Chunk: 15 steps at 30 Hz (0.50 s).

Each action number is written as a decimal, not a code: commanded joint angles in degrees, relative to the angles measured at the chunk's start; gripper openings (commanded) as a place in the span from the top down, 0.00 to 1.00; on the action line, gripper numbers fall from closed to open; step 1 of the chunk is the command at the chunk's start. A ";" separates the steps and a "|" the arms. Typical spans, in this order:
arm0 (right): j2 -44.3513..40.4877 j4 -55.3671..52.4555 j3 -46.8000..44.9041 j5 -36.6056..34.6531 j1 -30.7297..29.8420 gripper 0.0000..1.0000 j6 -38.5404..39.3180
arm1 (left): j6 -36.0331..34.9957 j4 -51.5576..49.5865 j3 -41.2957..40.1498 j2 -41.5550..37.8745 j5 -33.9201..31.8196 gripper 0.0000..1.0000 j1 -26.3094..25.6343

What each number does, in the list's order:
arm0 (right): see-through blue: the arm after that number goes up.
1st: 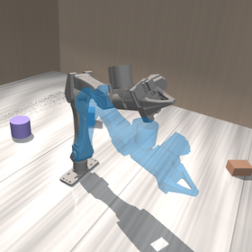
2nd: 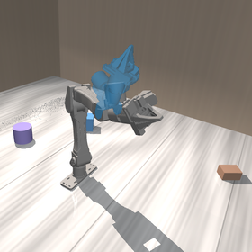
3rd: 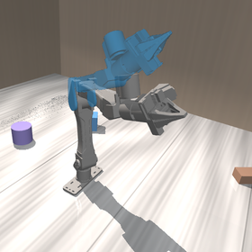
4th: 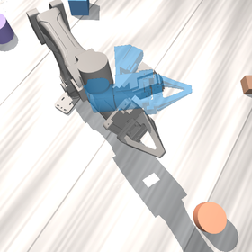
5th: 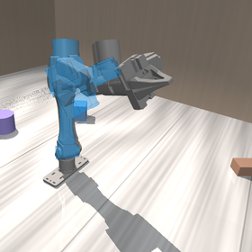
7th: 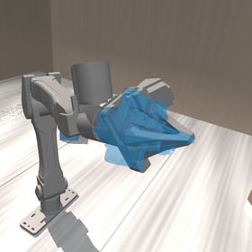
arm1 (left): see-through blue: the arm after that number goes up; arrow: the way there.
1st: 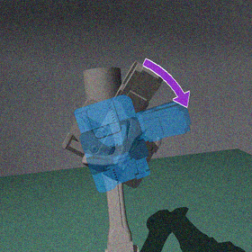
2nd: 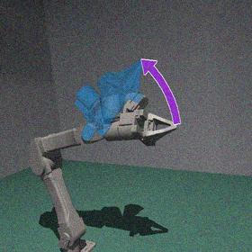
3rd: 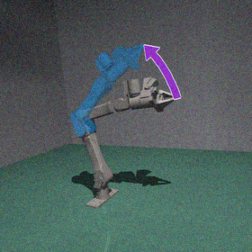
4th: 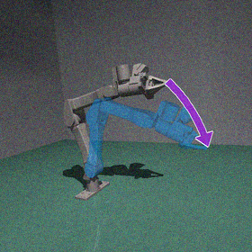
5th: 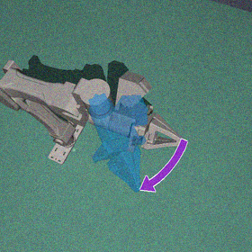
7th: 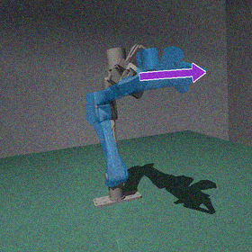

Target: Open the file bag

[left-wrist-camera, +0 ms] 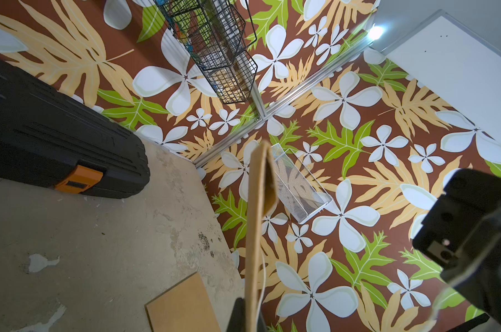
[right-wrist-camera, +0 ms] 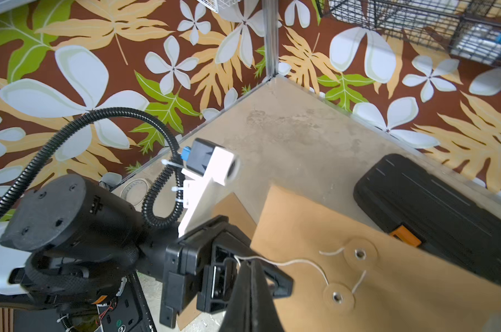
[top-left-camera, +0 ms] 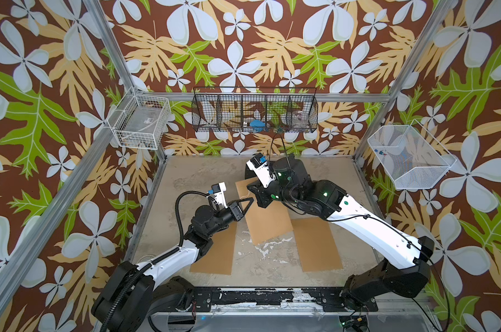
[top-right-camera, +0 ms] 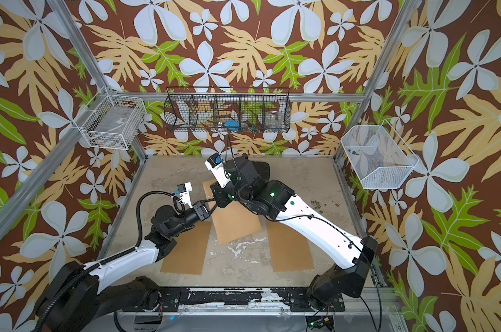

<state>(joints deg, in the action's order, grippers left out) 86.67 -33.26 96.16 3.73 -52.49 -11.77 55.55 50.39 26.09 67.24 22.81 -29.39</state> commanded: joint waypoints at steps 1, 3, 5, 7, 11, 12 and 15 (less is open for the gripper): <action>-2.42 1.79 -2.91 -3.38 -0.07 1.00 -2.21 | -0.27 2.73 0.71 0.41 -0.48 1.00 0.12; -4.17 1.97 -5.29 -4.58 -0.07 1.00 -3.00 | -0.27 2.74 0.89 0.61 -0.65 1.00 0.20; -5.93 1.97 -7.65 -5.88 -0.07 1.00 -3.72 | -0.33 2.78 1.07 0.78 -0.74 1.00 0.25; -7.63 1.75 -9.95 -7.09 0.06 1.00 -4.50 | -0.38 2.55 1.29 0.90 -0.73 1.00 0.34; -10.21 1.35 -13.55 -7.86 0.23 1.00 -5.57 | -0.44 2.60 1.81 1.39 -0.83 1.00 0.62; -10.75 1.44 -14.59 -7.86 0.28 1.00 -5.92 | -0.44 2.61 1.98 1.46 -0.84 1.00 0.65; -12.00 1.78 -17.83 -7.64 0.28 1.00 -6.89 | -0.61 2.59 2.63 1.55 -1.08 1.00 0.87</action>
<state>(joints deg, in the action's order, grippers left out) 75.31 -32.47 79.83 -3.01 -52.16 -16.99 55.51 50.63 27.94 68.69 22.28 -28.71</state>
